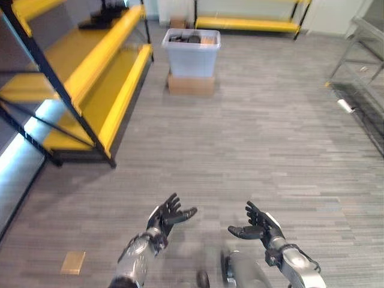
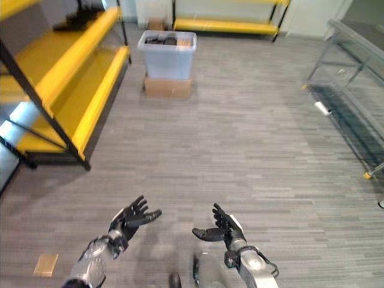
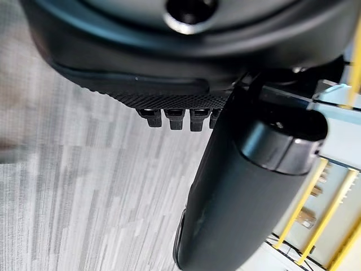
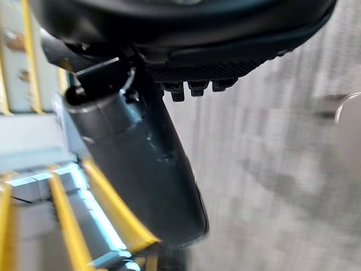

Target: Move parts from the plastic box to the shelf.

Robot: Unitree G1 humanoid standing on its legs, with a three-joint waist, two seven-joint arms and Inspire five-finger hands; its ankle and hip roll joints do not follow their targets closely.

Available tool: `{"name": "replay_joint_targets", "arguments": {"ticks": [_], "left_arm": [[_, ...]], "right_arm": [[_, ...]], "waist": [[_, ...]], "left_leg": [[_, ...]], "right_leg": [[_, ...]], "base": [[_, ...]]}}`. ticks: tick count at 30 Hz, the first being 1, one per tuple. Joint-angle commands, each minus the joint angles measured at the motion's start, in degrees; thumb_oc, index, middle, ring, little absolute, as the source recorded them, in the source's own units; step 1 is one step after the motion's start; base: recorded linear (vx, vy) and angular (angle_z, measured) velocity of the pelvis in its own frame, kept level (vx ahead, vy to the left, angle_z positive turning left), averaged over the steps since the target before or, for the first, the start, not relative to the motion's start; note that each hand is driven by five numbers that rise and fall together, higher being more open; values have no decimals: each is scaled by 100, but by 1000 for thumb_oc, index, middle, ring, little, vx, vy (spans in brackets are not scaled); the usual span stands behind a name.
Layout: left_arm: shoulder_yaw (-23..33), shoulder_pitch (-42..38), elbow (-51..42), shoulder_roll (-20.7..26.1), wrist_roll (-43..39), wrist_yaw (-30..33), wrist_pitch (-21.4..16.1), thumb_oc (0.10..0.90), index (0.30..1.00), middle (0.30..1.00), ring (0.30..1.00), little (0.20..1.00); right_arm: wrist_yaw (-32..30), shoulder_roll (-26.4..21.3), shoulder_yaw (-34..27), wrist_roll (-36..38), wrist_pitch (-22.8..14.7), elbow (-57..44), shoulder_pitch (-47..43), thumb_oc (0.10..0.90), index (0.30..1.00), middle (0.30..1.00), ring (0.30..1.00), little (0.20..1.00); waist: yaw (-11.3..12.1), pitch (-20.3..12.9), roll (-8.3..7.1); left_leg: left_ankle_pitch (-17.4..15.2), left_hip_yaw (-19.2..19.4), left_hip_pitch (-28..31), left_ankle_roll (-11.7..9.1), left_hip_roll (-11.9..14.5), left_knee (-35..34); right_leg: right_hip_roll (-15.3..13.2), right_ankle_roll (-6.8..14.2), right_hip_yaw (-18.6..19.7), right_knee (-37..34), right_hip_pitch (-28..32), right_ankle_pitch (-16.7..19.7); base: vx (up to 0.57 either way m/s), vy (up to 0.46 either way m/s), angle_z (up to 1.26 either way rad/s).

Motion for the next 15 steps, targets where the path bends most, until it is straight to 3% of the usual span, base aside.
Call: {"name": "replay_joint_targets", "arguments": {"ticks": [1, 4, 6, 9, 15], "left_arm": [[-356, 409, -792, -139, -275, -671, -396, 900, 1000, 1000, 1000, 1000], [-384, 411, -743, -174, -354, -644, -362, 900, 1000, 1000, 1000, 1000], [-393, 421, -797, -193, -411, -702, -316, 900, 1000, 1000, 1000, 1000], [-410, 399, -798, -250, -382, -748, -238, 900, 1000, 1000, 1000, 1000], [-448, 403, -924, -245, -334, -769, -190, 900, 1000, 1000, 1000, 1000]], "right_arm": [[90, -50, -234, 271, -571, -148, -658, 900, 1000, 1000, 1000, 1000], [57, -46, -156, 316, -542, -95, -674, 900, 1000, 1000, 1000, 1000], [59, -65, -34, 302, -468, -77, -731, 900, 1000, 1000, 1000, 1000], [-221, -37, 7, 399, -308, -96, -765, 900, 1000, 1000, 1000, 1000], [-489, 41, -135, 440, -184, -144, -706, 900, 1000, 1000, 1000, 1000]], "waist": [[65, -492, -40], [74, -551, -105], [124, -630, -135], [50, -641, -58], [-61, -608, 30]], "left_leg": [[-606, -315, 1127, -384, 160, -621], [-740, -303, 1132, -382, 140, -475], [-914, -139, 1183, -416, 179, -291], [-1014, -37, 1266, -461, 328, -238], [-932, 125, 1236, -534, 479, -357]], "right_leg": [[32, 52, 179, -531, 297, 1191], [-7, 22, 255, -568, 509, 1238], [-128, -90, 100, -220, 692, 1155], [-87, -216, 65, 357, 580, 892], [-62, -242, -10, 579, 400, 777]], "base": [[223, -101, 57], [303, -145, 49], [454, -189, 25], [345, -120, 32], [103, -22, 7]]}}
